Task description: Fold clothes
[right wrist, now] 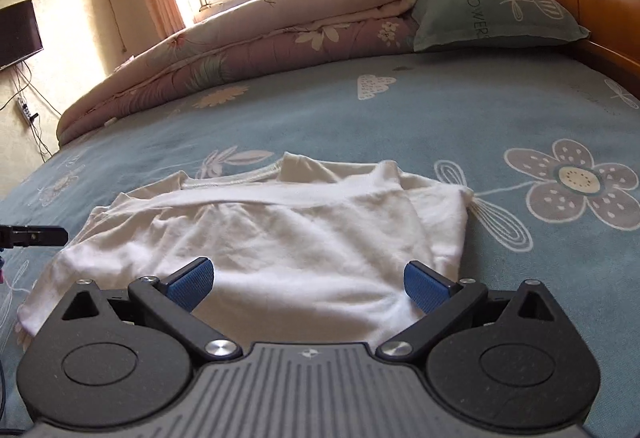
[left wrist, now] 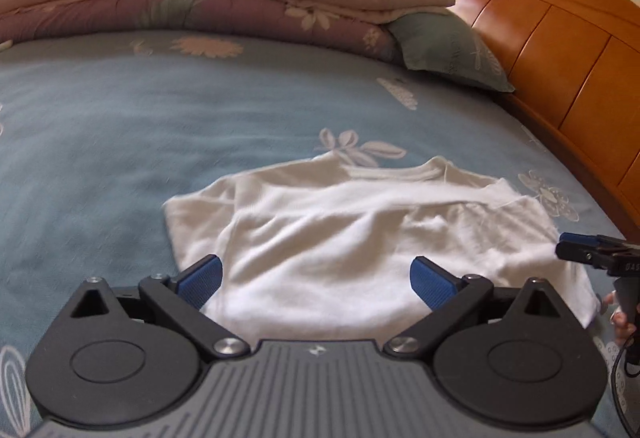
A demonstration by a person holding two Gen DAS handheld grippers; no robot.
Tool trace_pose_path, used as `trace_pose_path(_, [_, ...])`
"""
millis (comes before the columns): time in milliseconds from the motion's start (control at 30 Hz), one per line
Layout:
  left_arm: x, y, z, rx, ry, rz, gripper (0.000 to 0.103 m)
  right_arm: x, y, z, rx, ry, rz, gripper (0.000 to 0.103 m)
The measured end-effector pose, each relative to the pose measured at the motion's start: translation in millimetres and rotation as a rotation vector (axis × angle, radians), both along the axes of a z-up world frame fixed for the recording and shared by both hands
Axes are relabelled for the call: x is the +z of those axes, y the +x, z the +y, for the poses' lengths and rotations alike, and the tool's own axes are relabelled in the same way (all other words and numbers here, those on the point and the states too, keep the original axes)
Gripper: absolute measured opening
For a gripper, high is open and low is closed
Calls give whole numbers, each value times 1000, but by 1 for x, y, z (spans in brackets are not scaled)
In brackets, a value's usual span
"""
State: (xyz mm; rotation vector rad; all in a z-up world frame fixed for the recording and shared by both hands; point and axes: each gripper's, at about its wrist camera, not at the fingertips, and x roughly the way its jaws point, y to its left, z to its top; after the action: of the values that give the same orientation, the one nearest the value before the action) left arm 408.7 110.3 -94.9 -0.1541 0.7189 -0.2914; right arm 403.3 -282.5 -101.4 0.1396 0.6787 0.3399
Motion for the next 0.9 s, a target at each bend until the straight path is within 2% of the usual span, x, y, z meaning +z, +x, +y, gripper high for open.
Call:
trace_pose_path(100, [-9,18,-12,-20,5,27,100,-2,4,3,8,-21,7,103])
trace_pose_path(200, [-29,37,-18,32,98,100,100,-4,7,6,15,-42,14,103])
trace_pose_path(300, [-26,35,-18,27,113,94,100,-6,10,8,23,-62,21,103])
trace_pose_path(500, [5,-9,-33,-76,171,9,100,17,-13,10,97,-82,5,103])
trace_pose_path(633, [-6,-38,-42,-106,199,47,100,19,-37,26,195,-124,-5,103])
trace_pose_path(700, [-12,-52,-46,-120,213,68,100,15,-45,21,190,-120,21,103])
trace_pose_path(767, [-25,-61,-36,-85,179,136,100,12,-53,15,184,-117,48,103])
trace_pose_path(833, [-25,-75,-29,-76,186,123,100,8,-61,10,178,-114,74,103])
trace_pose_path(900, [-25,-83,-36,-105,252,88,100,4,-69,4,172,-111,101,103])
